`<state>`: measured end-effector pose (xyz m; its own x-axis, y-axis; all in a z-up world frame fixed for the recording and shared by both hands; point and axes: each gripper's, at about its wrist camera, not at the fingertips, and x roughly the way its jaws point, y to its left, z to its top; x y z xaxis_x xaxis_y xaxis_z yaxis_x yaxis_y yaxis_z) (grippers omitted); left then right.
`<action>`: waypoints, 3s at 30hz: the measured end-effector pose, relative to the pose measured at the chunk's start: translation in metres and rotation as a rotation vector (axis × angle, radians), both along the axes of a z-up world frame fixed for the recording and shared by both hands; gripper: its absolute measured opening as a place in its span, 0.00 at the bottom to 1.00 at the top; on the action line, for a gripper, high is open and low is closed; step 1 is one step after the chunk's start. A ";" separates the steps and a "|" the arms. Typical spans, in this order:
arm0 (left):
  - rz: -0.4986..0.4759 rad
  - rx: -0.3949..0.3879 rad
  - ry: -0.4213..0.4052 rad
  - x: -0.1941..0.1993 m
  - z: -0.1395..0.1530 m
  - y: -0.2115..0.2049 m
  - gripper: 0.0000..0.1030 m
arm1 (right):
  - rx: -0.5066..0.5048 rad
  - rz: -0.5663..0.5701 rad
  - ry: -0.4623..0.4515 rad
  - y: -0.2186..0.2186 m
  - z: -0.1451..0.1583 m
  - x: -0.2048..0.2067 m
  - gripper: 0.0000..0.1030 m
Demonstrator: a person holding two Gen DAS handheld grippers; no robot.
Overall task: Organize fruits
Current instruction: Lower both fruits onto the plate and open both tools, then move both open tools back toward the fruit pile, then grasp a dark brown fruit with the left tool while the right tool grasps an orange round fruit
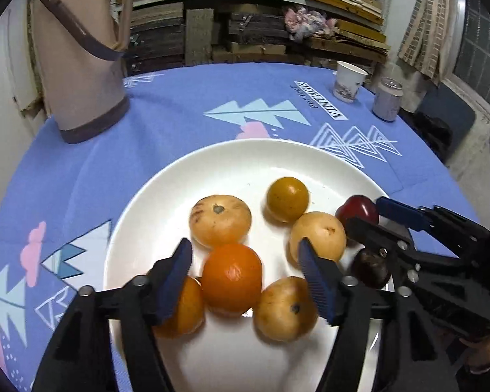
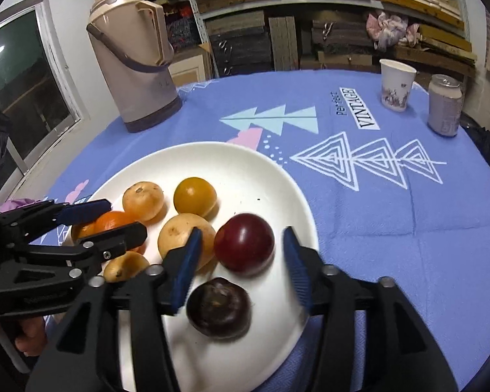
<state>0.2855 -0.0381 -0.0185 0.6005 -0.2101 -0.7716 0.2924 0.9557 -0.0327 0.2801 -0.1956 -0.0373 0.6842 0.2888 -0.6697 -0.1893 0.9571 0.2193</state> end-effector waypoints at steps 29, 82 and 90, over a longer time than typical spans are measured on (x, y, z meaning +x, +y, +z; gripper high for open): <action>0.064 0.001 -0.071 -0.127 0.028 0.059 0.87 | 0.011 0.006 -0.011 -0.029 0.028 -0.150 0.96; -0.038 -0.009 0.013 -0.188 -0.039 0.055 0.37 | -0.105 0.153 0.031 0.014 -0.002 -0.217 0.72; -0.041 -0.010 0.013 -0.188 -0.039 0.054 0.37 | -0.097 0.188 0.075 0.036 -0.012 -0.190 0.60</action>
<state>0.0973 0.0162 -0.0576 0.5811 -0.2426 -0.7768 0.3311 0.9424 -0.0466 0.0906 -0.1595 -0.0496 0.5714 0.3379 -0.7479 -0.3526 0.9240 0.1480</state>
